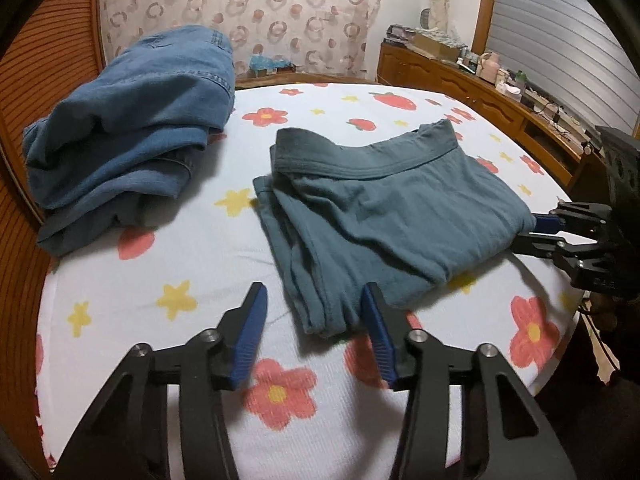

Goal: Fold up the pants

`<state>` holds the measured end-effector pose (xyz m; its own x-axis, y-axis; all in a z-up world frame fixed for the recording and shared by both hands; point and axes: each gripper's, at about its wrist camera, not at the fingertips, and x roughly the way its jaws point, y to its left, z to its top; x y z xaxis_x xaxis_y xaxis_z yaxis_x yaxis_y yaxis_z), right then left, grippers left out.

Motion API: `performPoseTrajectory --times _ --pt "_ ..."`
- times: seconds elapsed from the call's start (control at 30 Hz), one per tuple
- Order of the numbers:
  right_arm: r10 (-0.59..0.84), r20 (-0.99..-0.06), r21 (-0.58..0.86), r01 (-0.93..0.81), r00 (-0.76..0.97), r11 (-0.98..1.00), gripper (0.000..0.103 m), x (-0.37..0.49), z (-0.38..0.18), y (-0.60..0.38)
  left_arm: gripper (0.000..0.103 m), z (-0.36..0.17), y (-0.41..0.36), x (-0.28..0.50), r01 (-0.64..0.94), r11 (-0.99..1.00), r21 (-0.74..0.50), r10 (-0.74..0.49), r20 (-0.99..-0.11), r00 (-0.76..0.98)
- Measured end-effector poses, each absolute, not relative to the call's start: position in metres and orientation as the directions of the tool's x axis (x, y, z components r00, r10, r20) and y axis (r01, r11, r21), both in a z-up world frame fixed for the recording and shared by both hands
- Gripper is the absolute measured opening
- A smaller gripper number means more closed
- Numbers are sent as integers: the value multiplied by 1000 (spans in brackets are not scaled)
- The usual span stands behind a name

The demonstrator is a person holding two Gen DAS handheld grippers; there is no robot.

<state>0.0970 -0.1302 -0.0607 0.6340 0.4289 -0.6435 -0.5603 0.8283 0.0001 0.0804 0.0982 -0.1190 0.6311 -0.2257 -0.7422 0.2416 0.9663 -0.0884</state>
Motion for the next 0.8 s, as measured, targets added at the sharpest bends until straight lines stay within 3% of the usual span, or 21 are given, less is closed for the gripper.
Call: performPoseTrajectory --times 0.07,0.17,0.33,0.8 --pt "441 -637 5 -568 633 823 15 97 -62 -130 39 -119 95 80 254 963 -88 -234 -740 630" --pt "459 -614 29 -563 642 826 10 95 -59 -139 35 -119 94 80 256 963 -89 -236 -740 630" --pt "448 -583 40 -526 678 849 8 92 -50 -154 34 -120 94 79 248 965 -87 -230 -739 633" --pt "474 -613 106 -528 632 842 9 97 -59 -159 34 -117 97 80 233 967 -100 -228 -743 629"
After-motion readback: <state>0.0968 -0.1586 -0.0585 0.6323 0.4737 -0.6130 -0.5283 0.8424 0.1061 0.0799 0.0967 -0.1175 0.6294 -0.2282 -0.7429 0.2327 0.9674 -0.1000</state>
